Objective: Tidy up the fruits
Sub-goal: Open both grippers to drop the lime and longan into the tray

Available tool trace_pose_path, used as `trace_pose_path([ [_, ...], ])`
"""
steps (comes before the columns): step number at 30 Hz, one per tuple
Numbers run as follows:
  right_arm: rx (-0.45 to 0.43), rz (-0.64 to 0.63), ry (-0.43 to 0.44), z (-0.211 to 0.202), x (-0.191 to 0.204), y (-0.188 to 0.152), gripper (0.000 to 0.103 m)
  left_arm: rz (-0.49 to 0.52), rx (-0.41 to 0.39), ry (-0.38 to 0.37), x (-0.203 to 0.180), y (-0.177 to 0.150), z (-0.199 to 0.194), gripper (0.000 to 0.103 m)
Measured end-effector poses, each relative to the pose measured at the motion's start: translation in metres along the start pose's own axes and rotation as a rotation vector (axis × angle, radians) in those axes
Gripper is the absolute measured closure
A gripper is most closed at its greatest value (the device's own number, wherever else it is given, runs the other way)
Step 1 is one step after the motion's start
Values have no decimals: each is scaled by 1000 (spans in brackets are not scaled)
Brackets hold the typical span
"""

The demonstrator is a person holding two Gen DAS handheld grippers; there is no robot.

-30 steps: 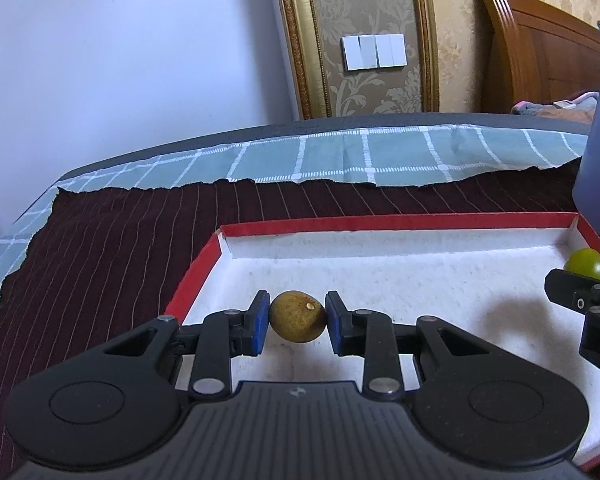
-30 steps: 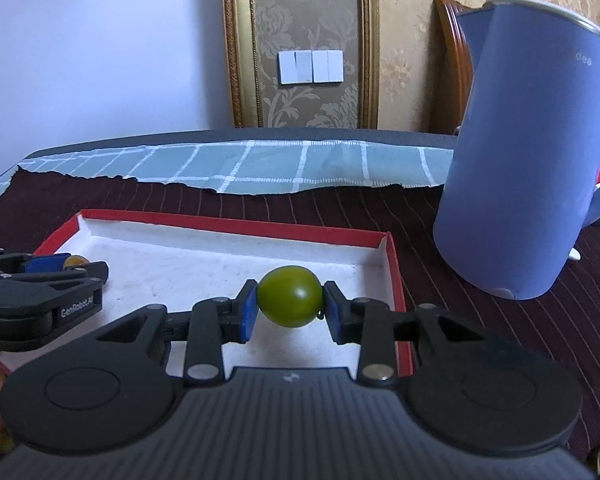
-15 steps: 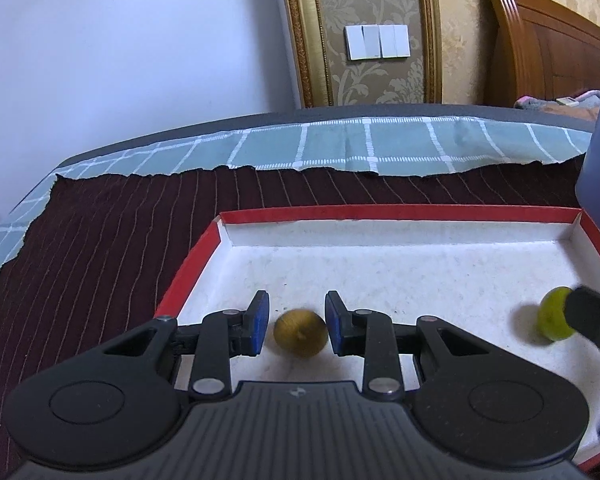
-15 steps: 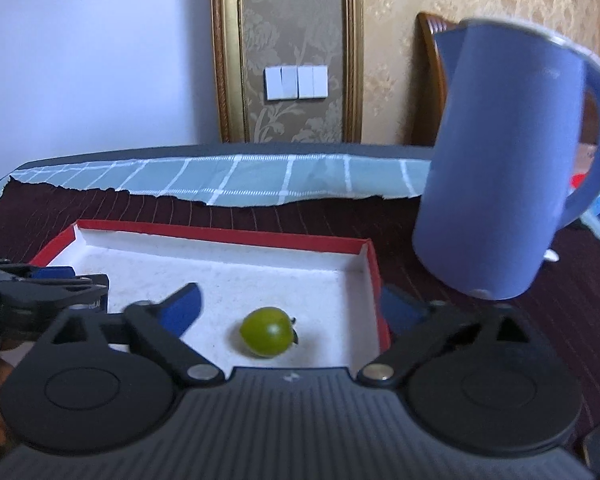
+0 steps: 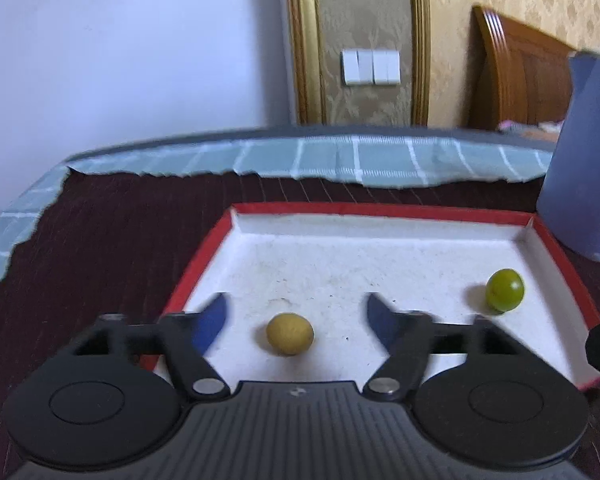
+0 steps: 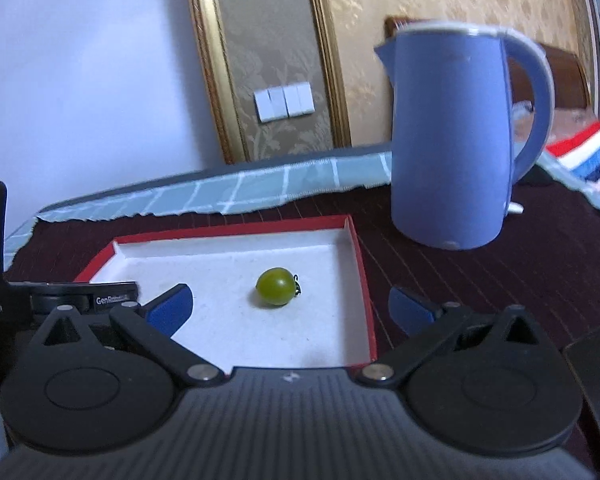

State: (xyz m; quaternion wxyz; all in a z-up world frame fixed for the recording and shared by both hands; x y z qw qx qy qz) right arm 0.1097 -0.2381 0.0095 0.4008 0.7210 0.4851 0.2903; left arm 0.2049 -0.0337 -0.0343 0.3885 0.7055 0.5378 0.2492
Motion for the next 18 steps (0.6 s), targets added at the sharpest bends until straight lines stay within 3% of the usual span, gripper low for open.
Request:
trace_pose_path([
  [4,-56,12,59,-23,-7,-7,0,22,-48,25,3,-7,-33,20],
  [7,-63,4,82,-33,-12,-17,0,-29,-86,-21,12,-16,-58,20],
  [12,-64,-57,65,-41,-17,-37,0,-71,-128,-43,30,-39,-85,20],
  [18,-81,-141,36,-48,-23,-55,0,-48,-104,-47,47,-72,-94,20],
])
Point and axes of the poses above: each gripper's, at about its wrist camera, not at the fingertips, and z roughly the way its jaws point, x to its left, y to its top, the point moved 10 cm from there along z, roughly the way its jaws point, and after that the axes turned 15 degrees about -y, right-handed, at the moved point
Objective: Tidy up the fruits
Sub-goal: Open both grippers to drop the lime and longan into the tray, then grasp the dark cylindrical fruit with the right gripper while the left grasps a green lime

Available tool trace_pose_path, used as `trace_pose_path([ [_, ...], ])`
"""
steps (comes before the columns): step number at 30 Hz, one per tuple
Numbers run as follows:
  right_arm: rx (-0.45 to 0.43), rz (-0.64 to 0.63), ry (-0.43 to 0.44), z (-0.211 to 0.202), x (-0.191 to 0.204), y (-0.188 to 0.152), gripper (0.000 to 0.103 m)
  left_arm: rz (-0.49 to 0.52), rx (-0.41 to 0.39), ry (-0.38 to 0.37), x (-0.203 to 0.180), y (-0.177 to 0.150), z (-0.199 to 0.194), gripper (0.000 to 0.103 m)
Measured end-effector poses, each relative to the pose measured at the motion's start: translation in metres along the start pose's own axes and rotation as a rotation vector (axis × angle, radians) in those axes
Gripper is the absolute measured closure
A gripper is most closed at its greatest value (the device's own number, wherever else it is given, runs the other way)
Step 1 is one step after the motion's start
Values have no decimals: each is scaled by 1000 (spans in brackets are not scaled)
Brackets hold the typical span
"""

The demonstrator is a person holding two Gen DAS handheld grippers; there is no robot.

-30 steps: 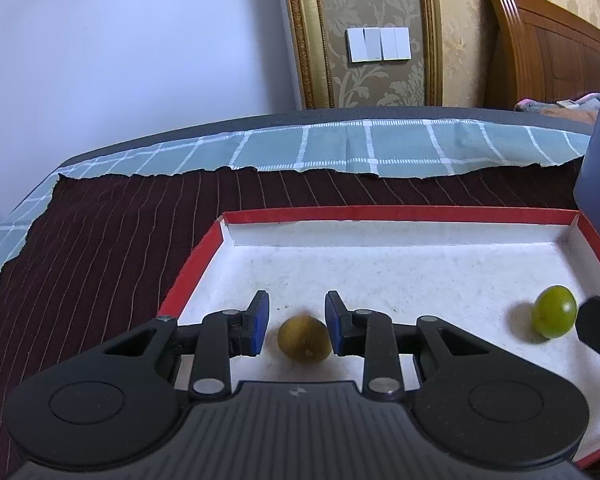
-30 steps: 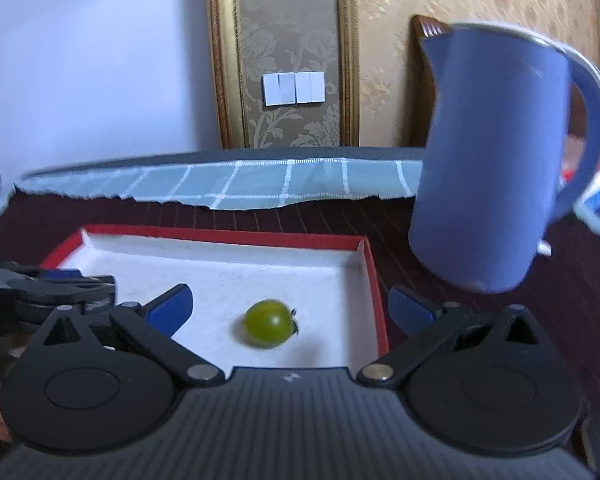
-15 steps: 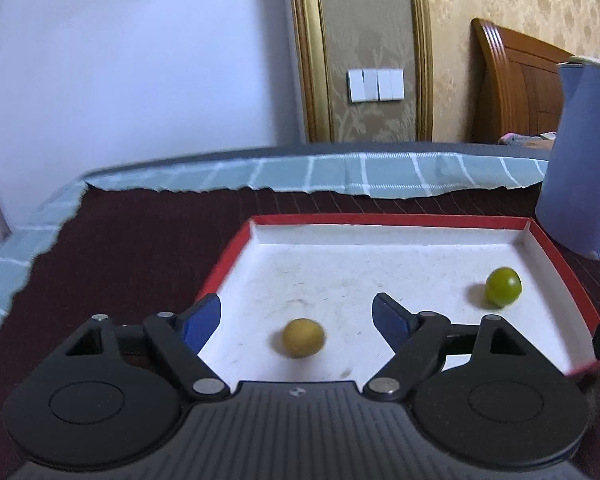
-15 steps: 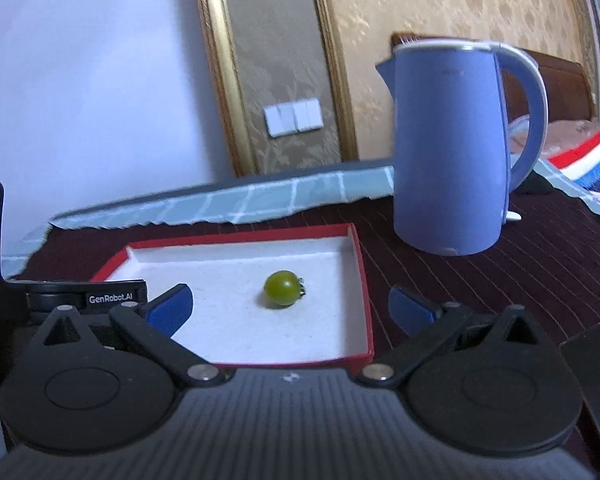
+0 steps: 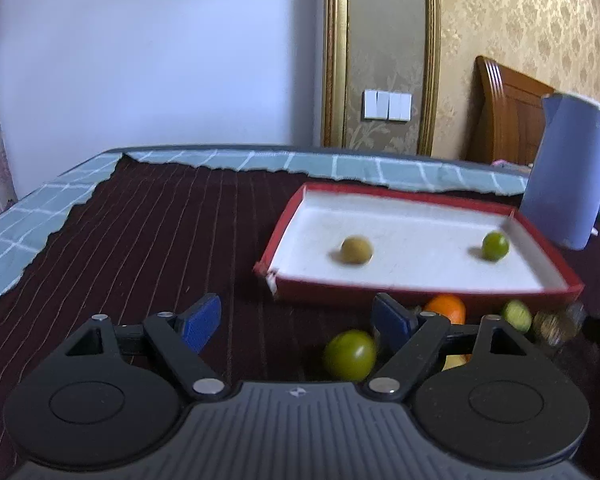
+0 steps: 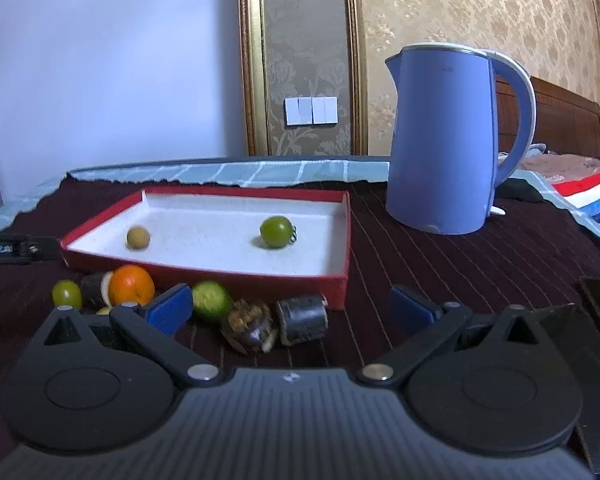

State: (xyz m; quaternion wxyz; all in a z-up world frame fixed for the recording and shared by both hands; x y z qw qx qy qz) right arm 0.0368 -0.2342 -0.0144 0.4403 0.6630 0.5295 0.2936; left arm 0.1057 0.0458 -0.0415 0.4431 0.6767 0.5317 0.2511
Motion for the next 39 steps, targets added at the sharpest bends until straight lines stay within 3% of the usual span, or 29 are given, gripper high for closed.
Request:
trace_pose_path([
  [5,21,13,3,1,-5,-6,0,69,28,-36,-4,-17,2,20],
  [9,13,-21,-51,3,-8,-11,0,145,29,-58,-16,-23,3,20],
  [17,29,-57,-39,7,-5,-18,0,149,73,-54,-21,-30,20,20],
  [29,87,-142,-84,32,-17,-22,22,118,105,-48,-13,-32,33,21],
  [37,107,-184,-67,45,-4,-21,25,121,110,-32,-12,-32,35,21],
  [39,107,-194,-55,45,1,-20,34,120,112,-35,-12,-32,35,21],
])
Point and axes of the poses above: each gripper's, at about its wrist camera, not at the fingertips, and z roughly the way its jaws point, x to its left, y to its top, the point moved 10 cm from there along z, roughly the way its jaws point, and after that the axes turned 15 degrees about -y, right-handed, at the moved point
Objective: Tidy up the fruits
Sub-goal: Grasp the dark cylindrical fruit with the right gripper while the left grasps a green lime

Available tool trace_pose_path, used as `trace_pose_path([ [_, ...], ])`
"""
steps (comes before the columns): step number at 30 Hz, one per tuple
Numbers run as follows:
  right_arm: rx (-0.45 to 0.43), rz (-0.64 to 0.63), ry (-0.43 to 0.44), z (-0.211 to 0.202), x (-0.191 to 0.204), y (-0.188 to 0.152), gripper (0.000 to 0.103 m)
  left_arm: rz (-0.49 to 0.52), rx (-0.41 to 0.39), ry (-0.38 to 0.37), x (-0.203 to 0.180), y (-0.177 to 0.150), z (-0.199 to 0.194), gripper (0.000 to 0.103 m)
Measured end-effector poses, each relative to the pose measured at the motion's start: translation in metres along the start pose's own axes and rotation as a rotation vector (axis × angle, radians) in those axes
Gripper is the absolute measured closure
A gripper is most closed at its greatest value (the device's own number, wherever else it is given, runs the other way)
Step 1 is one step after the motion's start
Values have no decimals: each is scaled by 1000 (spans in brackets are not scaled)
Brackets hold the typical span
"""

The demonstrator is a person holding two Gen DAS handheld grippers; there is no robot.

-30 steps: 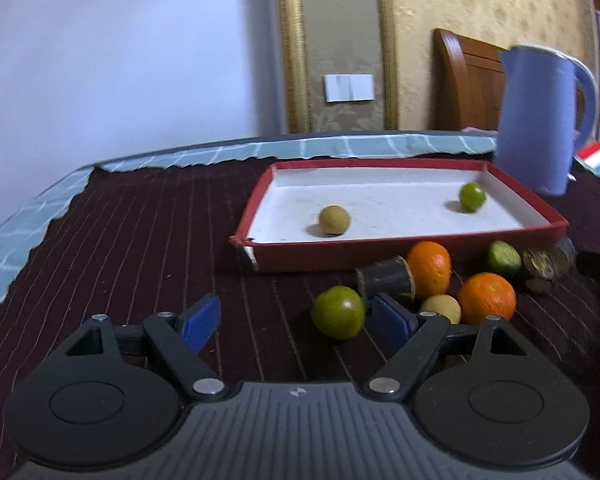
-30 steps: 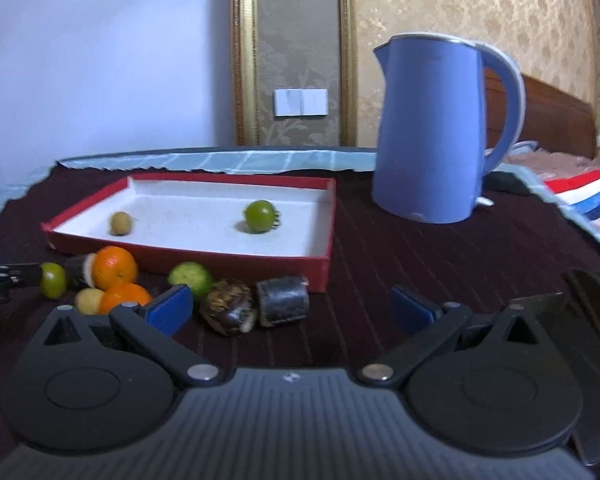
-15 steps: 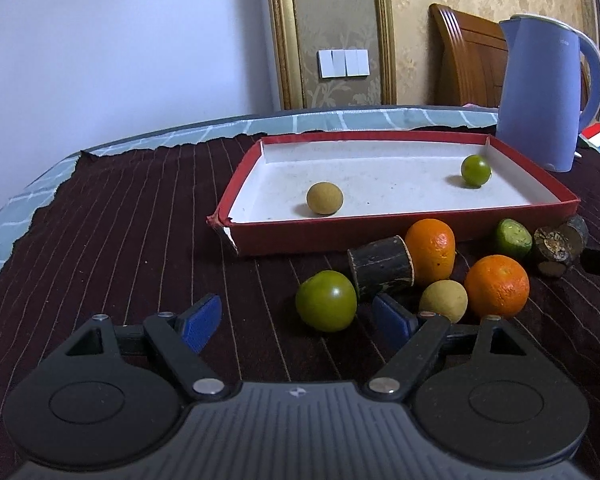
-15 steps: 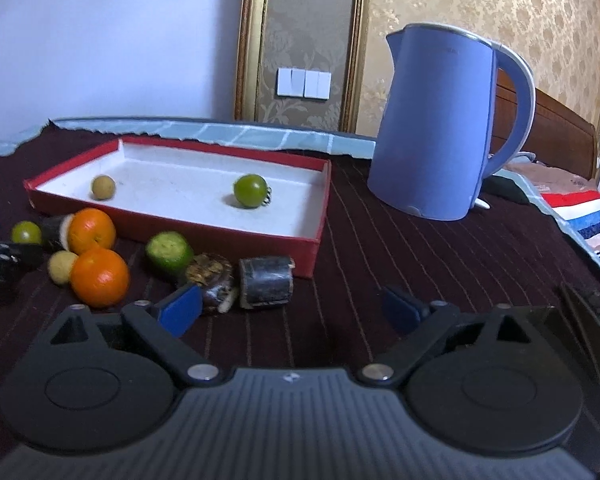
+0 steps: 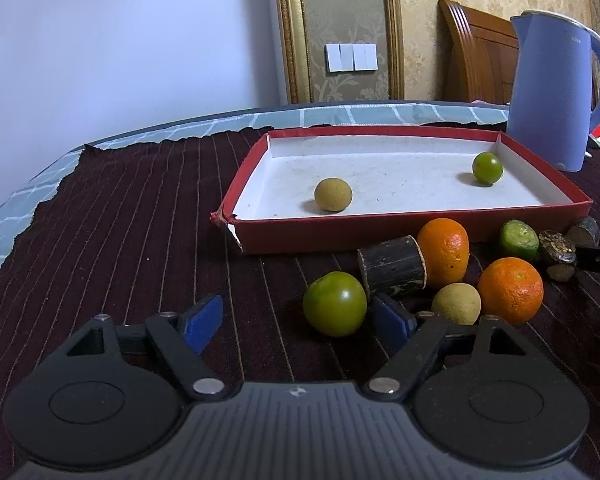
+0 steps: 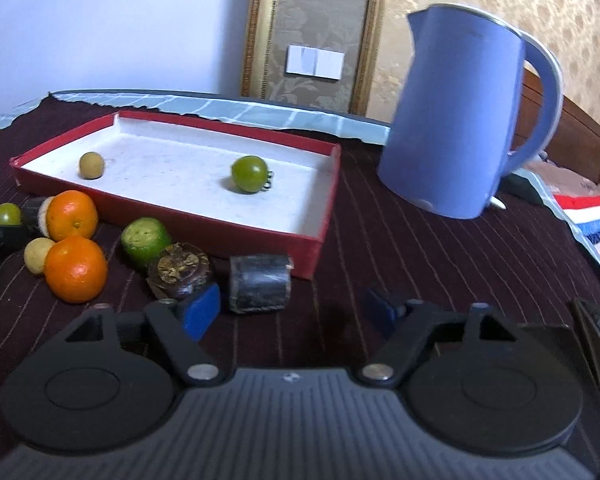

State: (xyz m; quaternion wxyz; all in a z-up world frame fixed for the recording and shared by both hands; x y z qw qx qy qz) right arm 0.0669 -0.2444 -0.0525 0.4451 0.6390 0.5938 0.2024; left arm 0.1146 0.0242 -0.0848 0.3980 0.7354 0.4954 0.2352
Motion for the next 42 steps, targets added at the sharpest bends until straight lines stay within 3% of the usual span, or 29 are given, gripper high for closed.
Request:
trace_pose_path([
  [1,4,7,13,1,1,1,36,0,-1,-1,0,0,0,21],
  [4,52,33,76,7,4,-3,55,-3,-2,-6,1,0,0,21],
  [7,61,55,104,9,5,-2,59,-11,1,-12,1,0,0,21],
  [11,55,65,133,9,8,-1,74,-15,0,-22,1,1,1,21],
  [12,55,70,135,8,7,-1,74,-14,-2,-24,1,1,1,23],
  [16,52,82,137,7,6,-1,75,-28,10,-53,0,0,4,51],
  [21,43,99,121,4,2,0,75,-40,-1,-91,-6,1,3,70],
  [38,25,117,104,-10,-5,-5,75,-12,-36,-96,-25,8,-17,71],
  [41,54,70,109,-4,4,-10,61,-11,-31,-97,-28,8,-16,71],
  [42,47,66,99,-3,5,-9,63,-12,-30,-97,-28,7,-16,71],
])
Point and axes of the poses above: each gripper's, at about its wrist camera, not at the fingertips, and z roughly the way its jaws point, x to its left, y to its top, the point moved 10 cm from there along z, roughly the way its jaws point, and after that the axes turned 15 degrees about -y, right-handed, at the moved point
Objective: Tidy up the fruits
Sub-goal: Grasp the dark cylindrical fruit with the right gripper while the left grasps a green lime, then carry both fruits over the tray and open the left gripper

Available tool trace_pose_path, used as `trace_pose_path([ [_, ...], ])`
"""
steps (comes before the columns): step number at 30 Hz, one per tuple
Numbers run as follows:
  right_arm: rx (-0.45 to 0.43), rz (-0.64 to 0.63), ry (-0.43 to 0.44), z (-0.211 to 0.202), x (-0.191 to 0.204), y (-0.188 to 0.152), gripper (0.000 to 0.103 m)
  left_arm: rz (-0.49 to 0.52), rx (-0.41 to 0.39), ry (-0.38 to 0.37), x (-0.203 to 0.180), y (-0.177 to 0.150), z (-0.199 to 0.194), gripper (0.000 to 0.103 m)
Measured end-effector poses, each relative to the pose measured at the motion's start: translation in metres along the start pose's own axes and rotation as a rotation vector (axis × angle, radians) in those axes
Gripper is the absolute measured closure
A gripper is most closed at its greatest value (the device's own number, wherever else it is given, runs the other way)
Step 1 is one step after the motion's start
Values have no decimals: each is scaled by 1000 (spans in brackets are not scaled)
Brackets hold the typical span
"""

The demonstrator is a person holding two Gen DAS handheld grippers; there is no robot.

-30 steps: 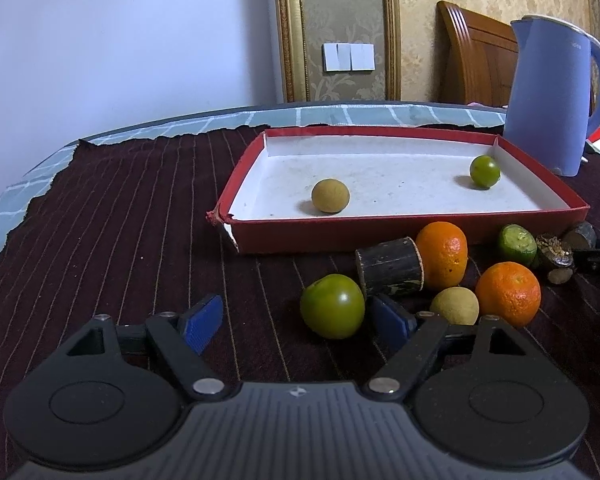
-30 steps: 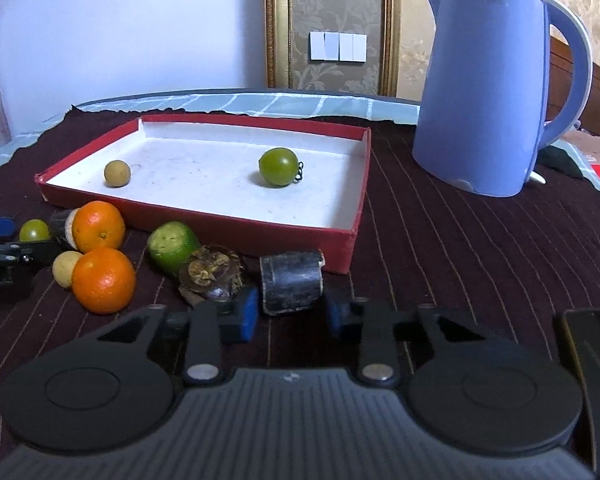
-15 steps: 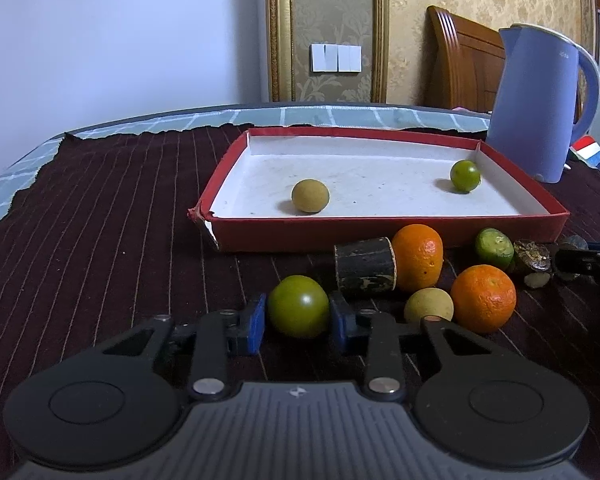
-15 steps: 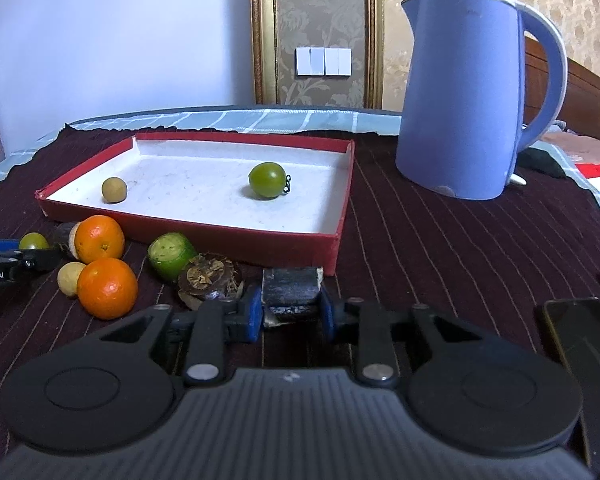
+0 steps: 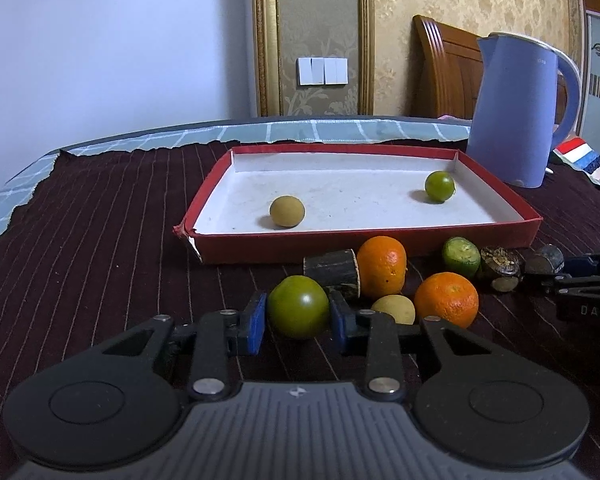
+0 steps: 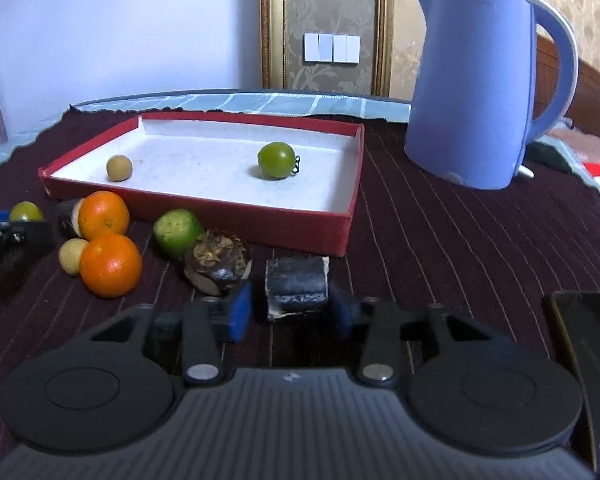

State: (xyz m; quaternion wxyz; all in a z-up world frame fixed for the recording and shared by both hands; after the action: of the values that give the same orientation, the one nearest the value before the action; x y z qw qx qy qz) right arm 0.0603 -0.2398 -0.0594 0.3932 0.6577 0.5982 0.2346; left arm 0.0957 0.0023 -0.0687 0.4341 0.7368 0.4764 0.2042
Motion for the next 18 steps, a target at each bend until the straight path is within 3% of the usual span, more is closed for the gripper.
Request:
trace_pose_path([
  [1,-2,1,1,0,0,1,72,-2,3,0,0,-1,0,71],
  [2,-5,13,2,0,-1,2,74,-3,6,0,0,-1,1,71],
  [10,-33,69,-7,-9,-9,6,74,7,-7,3,-2,4,-3,71],
  [18,-99,67,50,-37,12,20,74,-7,-12,17,-7,7,-4,71],
])
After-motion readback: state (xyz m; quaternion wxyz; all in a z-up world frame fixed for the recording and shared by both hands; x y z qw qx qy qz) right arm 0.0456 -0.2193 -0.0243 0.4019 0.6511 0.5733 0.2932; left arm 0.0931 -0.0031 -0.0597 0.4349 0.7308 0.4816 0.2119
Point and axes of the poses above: each gripper's, at about its wrist camera, not at the fingertips, and z roughly the way its jaws point, x to its left, y to its top, the point moved 10 cm from there along z, roughly the way its jaws point, and after that the axes turned 15 degrees about -y, right-handed, at the moved point
